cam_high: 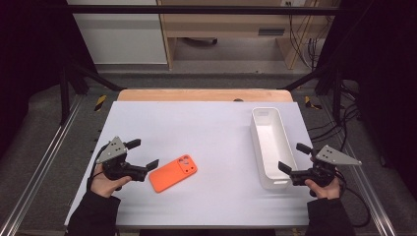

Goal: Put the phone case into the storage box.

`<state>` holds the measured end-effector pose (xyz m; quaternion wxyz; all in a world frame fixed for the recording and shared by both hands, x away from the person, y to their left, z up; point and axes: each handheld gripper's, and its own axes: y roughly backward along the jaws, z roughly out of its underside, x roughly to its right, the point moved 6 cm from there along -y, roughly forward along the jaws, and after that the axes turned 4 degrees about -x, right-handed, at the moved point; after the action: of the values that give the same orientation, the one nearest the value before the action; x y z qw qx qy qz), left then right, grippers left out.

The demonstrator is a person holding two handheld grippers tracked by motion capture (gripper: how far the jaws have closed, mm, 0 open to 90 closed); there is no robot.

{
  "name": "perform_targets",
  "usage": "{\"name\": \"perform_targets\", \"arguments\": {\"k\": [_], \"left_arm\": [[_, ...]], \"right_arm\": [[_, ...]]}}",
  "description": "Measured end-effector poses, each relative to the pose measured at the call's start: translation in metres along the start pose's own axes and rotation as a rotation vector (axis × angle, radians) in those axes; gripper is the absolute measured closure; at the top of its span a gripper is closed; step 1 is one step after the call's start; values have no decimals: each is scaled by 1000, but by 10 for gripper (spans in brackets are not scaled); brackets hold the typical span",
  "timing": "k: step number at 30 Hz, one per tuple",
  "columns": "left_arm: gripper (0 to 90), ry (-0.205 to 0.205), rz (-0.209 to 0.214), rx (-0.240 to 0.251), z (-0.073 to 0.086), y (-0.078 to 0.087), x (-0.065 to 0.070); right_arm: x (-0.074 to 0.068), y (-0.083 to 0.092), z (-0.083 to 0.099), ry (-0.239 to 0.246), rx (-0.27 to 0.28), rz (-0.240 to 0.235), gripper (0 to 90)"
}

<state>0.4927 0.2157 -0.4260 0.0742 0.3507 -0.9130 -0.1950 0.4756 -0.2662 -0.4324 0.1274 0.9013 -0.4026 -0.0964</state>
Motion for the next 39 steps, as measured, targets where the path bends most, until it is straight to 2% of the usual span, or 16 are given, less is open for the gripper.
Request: {"name": "perform_targets", "arguments": {"k": [12, 17, 27, 39], "left_arm": [[0, -7, 7, -69, -1, -16, 9], [0, -4, 3, -106, 1, -24, 12], [0, -24, 8, -177, 9, -37, 17], [0, -27, 27, -248, 14, -51, 23]], "right_arm": [[-1, 0, 0, 1, -2, -2, 4], [-1, 0, 0, 0, 0, -6, 4], [-1, 0, -1, 5, 3, -10, 4], [-2, -1, 0, 6, -5, -9, 4]]}}
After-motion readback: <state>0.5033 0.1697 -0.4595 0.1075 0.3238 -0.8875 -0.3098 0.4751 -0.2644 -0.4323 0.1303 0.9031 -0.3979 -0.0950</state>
